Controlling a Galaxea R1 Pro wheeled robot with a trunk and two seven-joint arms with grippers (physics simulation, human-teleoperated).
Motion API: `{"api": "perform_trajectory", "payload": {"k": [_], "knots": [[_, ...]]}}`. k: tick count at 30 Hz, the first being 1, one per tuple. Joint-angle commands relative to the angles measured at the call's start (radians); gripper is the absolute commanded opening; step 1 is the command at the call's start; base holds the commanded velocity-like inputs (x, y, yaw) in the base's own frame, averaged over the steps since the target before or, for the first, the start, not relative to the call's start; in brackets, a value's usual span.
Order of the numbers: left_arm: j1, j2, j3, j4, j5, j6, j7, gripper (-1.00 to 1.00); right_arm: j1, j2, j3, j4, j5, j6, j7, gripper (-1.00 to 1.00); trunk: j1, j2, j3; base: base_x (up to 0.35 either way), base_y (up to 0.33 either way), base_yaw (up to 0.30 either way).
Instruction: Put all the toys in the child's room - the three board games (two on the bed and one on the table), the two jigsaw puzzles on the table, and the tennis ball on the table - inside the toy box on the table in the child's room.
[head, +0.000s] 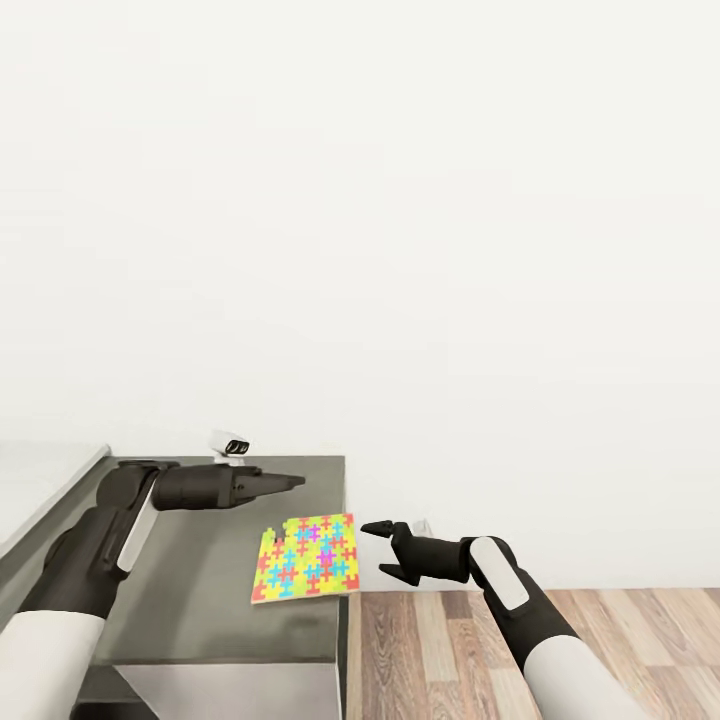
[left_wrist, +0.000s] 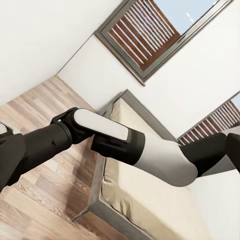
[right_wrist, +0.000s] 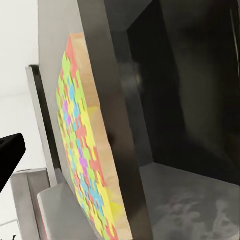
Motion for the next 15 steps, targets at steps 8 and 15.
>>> {"api": "perform_trajectory", "payload": {"k": [8, 15], "knots": [[-0.001, 0.001, -0.002, 0.0, 0.001, 0.011, -0.003, 1.0, -0.001, 0.0, -0.001, 0.0, 0.01, 0.002, 0.009, 1.0, 0.0, -0.001, -0.001, -0.004, 0.063, 0.0], [-0.001, 0.001, -0.002, 0.0, 0.001, 0.011, -0.003, 1.0, -0.001, 0.0, -0.001, 0.0, 0.01, 0.002, 0.01, 1.0, 0.0, -0.001, -0.001, 0.0, 0.12, 0.0]]}}
